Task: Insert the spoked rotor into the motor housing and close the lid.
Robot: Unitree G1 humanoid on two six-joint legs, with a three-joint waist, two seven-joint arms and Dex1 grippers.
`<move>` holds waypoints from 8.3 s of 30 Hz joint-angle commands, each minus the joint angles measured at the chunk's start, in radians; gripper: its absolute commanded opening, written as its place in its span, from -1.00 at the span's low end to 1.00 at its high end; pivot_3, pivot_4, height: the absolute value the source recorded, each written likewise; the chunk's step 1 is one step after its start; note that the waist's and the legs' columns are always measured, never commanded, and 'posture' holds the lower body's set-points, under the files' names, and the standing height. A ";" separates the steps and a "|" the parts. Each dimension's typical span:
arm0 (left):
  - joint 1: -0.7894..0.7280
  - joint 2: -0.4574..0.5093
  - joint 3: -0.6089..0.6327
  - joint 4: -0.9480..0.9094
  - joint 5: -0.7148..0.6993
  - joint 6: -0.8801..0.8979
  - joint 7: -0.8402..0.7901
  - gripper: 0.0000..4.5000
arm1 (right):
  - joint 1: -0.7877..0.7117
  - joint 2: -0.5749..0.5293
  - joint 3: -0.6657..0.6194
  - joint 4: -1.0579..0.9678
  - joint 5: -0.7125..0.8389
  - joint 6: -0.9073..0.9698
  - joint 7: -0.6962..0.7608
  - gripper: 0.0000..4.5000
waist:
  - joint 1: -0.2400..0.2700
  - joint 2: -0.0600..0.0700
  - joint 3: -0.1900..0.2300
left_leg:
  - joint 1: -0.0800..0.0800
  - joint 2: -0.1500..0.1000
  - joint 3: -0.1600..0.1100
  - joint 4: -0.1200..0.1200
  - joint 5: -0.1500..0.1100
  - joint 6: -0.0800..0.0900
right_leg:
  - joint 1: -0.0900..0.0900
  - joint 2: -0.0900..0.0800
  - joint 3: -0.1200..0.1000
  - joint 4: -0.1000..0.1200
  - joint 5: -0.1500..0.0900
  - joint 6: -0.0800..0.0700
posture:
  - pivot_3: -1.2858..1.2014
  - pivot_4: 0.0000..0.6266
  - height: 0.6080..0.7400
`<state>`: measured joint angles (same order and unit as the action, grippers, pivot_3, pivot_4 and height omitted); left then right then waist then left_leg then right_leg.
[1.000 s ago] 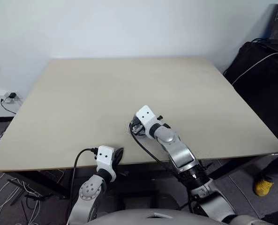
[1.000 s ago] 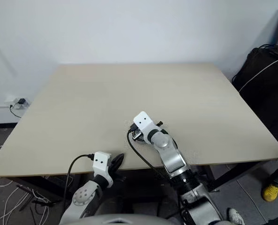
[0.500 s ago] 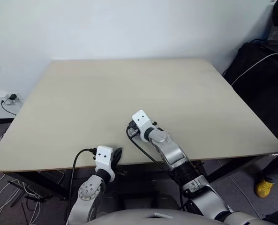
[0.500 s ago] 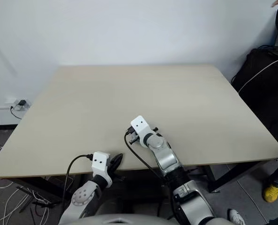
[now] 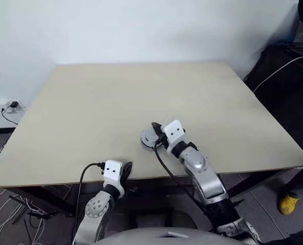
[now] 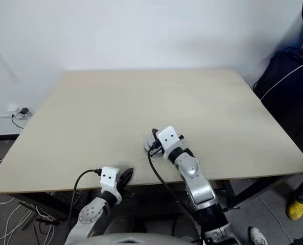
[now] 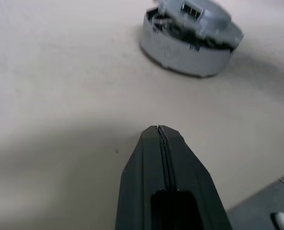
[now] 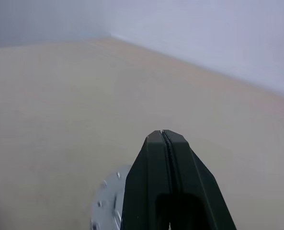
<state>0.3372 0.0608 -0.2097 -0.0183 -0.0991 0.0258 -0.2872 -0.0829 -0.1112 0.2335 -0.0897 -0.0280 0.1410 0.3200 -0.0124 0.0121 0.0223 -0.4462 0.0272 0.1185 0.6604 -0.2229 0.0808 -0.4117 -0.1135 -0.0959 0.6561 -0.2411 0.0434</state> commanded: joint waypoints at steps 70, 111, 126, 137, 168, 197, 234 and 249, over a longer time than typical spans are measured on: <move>0.037 0.000 -0.022 -0.217 0.003 0.102 0.035 -1.00 | -0.260 0.024 0.085 0.327 -0.050 0.499 0.027 0.42 | -0.005 0.004 -0.007 | 0.000 0.000 0.000 0.000 0.000 0.000 | 0.000 0.000 0.000 0.001 0.001 -0.001 | 0.03 -1.00 1.00; -0.631 0.088 0.239 0.181 -0.182 0.538 -0.097 -1.00 | -0.266 0.020 0.080 0.329 -0.066 0.582 -0.075 0.42 | 0.006 0.002 -0.014 | 0.001 -0.001 0.000 -0.001 0.001 0.000 | 0.005 0.007 -0.002 -0.007 0.005 0.003 | 0.03 -1.00 1.00; -0.903 0.115 0.123 0.474 -0.187 0.678 -0.374 -1.00 | -0.201 0.021 0.055 0.233 -0.049 0.634 -0.095 0.42 | 0.006 0.002 -0.014 | 0.001 -0.003 -0.001 -0.002 0.002 -0.002 | 0.009 0.008 -0.001 -0.014 0.008 0.001 | 0.03 -1.00 1.00; -0.946 0.083 0.112 0.553 -0.135 0.685 -0.308 -1.00 | -0.212 0.030 0.058 0.243 -0.047 0.630 -0.096 0.42 | 0.005 0.002 -0.014 | 0.001 -0.003 -0.001 -0.002 0.000 0.001 | 0.009 0.007 -0.001 -0.014 0.009 0.002 | 0.03 -1.00 1.00; -0.935 0.033 0.078 0.565 -0.099 0.693 -0.329 -1.00 | 0.017 -0.088 -0.030 -0.159 0.019 0.765 -0.042 0.99 | 0.008 0.000 -0.015 | 0.001 -0.004 -0.002 0.001 -0.002 0.005 | 0.011 0.000 -0.002 -0.014 0.010 0.004 | 0.03 -1.00 1.00; -0.905 0.058 0.065 0.517 -0.091 0.714 -0.346 -1.00 | -0.221 0.313 -0.661 0.235 0.809 0.842 -0.249 0.99 | 0.007 0.001 -0.010 | -0.001 -0.004 -0.001 -0.001 -0.002 0.005 | 0.007 0.002 -0.001 -0.014 0.012 0.001 | 0.03 -1.00 1.00; -0.872 0.065 0.056 0.478 -0.075 0.723 -0.343 -1.00 | -0.205 0.289 -0.659 0.387 0.939 0.869 -0.223 -0.07 | -0.001 0.002 -0.010 | -0.001 -0.002 0.000 0.000 -0.002 0.005 | 0.005 0.006 0.001 -0.013 0.012 0.001 | 0.03 -1.00 1.00; -0.750 -0.106 0.362 0.171 -0.102 0.313 0.105 -1.00 | -0.122 0.305 -0.696 0.302 1.026 0.880 -0.253 -0.07 | 0.003 0.002 -0.010 | -0.004 -0.002 0.000 -0.001 -0.002 0.005 | 0.003 0.000 0.004 -0.014 0.013 0.001 | 0.03 -1.00 1.00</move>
<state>-0.4200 -0.0416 0.1063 0.2349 -0.1980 0.4216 -0.2514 -0.2534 0.1238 -0.4631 0.2764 0.9600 1.0323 0.0696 -0.0095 0.0146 0.0123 -0.4503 0.0253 0.1185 0.6593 -0.2248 0.0858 -0.4095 -0.1137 -0.0912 0.6424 -0.2284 0.0445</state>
